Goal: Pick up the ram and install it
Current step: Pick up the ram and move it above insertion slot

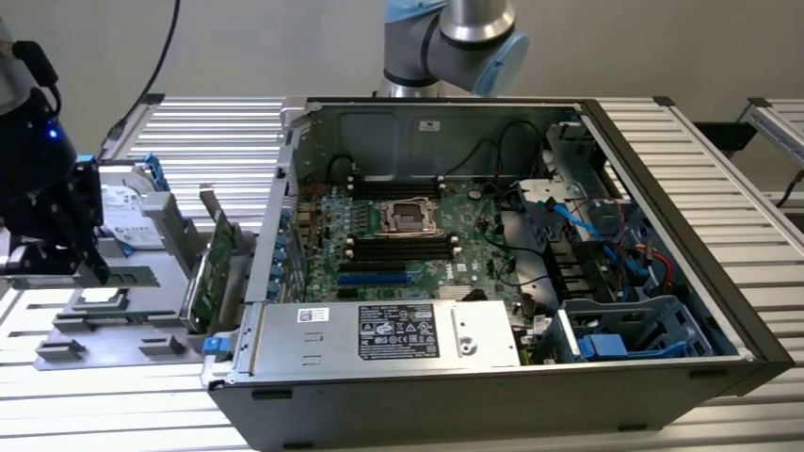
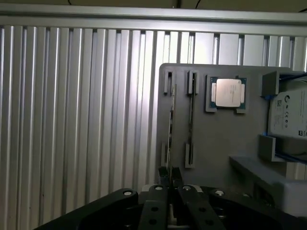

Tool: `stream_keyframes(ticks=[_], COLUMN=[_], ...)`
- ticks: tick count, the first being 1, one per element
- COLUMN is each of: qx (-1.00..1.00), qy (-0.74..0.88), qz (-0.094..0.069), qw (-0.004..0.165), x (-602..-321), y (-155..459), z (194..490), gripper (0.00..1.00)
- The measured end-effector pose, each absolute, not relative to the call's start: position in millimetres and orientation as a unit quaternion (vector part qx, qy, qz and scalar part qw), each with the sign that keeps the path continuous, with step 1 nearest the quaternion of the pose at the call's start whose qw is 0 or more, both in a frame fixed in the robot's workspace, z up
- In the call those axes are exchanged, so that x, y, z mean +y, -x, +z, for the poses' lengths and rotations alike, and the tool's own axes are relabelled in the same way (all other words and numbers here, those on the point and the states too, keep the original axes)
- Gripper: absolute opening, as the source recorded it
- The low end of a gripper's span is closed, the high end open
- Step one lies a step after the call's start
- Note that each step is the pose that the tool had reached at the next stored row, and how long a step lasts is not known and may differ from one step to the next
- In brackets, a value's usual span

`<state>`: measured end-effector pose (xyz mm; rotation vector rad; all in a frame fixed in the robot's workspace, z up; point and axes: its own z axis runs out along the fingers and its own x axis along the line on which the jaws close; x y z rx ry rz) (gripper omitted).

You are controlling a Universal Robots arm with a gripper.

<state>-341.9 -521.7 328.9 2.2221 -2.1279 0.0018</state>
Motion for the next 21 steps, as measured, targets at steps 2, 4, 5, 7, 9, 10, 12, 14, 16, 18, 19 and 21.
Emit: stream_keyframes(ticks=[2,4,5,7,9,10,12,14,16,18,19,21], qx=[-0.691,-0.690,-0.690,-0.689,-0.688,-0.688,-0.688,-0.687,-0.687,-0.686,-0.686,-0.685], qy=[-0.723,-0.723,-0.723,-0.724,-0.725,-0.725,-0.725,-0.726,-0.726,-0.727,-0.727,-0.727], qz=[0.000,-0.001,-0.001,-0.002,-0.003,-0.003,-0.004,-0.005,-0.006,-0.007,-0.007,-0.008], qw=[0.033,0.033,0.034,0.034,0.034,0.035,0.035,0.035,0.036,0.036,0.037,0.037], x=[-521.7,-521.7,-521.7,-521.7,-521.7,-521.7,-521.7,-521.7,-521.7,-521.7,-521.7,-521.6], y=[335.4,328.4,325.1,318.3,311.2,307.6,300.4,292.9,285.1,277.6,273.8,266.1], z=[337.8,347.1,351.7,360.6,369.9,374.3,383.0,391.3,399.9,407.9,411.9,419.5], gripper=[0.14,0.14,0.14,0.14,0.14,0.14,0.14,0.14,0.14,0.14,0.14,0.14])
